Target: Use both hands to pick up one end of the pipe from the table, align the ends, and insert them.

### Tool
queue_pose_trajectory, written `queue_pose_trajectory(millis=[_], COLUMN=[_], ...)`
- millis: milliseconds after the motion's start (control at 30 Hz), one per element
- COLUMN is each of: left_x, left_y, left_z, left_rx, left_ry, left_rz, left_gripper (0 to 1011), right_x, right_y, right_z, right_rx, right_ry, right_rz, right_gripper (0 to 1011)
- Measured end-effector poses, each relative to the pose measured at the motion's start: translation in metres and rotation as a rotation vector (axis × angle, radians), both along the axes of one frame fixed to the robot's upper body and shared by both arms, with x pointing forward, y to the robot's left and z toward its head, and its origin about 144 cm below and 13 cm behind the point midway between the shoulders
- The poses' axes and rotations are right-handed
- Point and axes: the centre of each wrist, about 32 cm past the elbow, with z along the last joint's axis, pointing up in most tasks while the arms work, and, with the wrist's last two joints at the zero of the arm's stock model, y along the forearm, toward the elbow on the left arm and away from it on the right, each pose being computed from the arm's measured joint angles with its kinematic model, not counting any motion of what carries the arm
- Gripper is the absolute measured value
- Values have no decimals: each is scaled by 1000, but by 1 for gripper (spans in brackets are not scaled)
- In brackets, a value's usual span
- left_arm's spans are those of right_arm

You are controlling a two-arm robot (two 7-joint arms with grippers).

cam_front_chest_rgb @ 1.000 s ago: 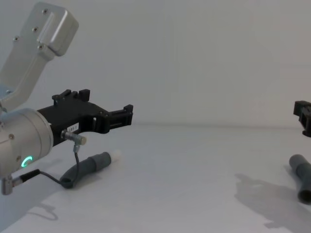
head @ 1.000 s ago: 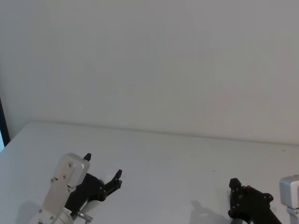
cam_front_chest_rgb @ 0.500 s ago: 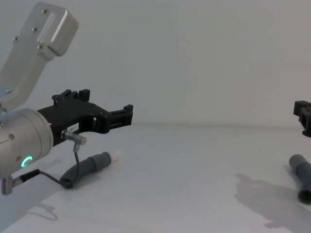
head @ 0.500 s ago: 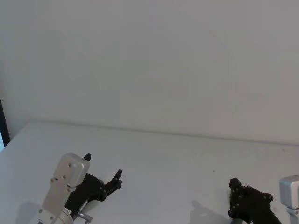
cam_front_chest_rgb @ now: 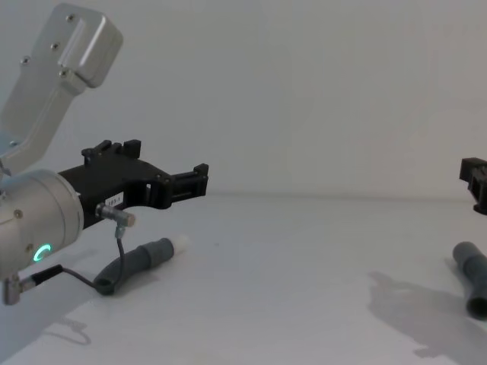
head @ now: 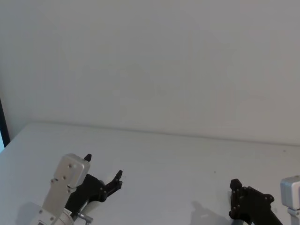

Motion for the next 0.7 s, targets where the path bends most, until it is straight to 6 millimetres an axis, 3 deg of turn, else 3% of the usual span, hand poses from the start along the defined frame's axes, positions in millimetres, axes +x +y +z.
queue_pose_trajectory(millis=[700], left_x=[12], left_y=[9], left_z=[22], left_rx=[23], left_ry=[181], left_rz=[-4], left_gripper=[1002], right_x=[0], right_y=[0], right_z=[0], right_rx=[0], right_ry=[0], right_rz=[0], right_gripper=[0])
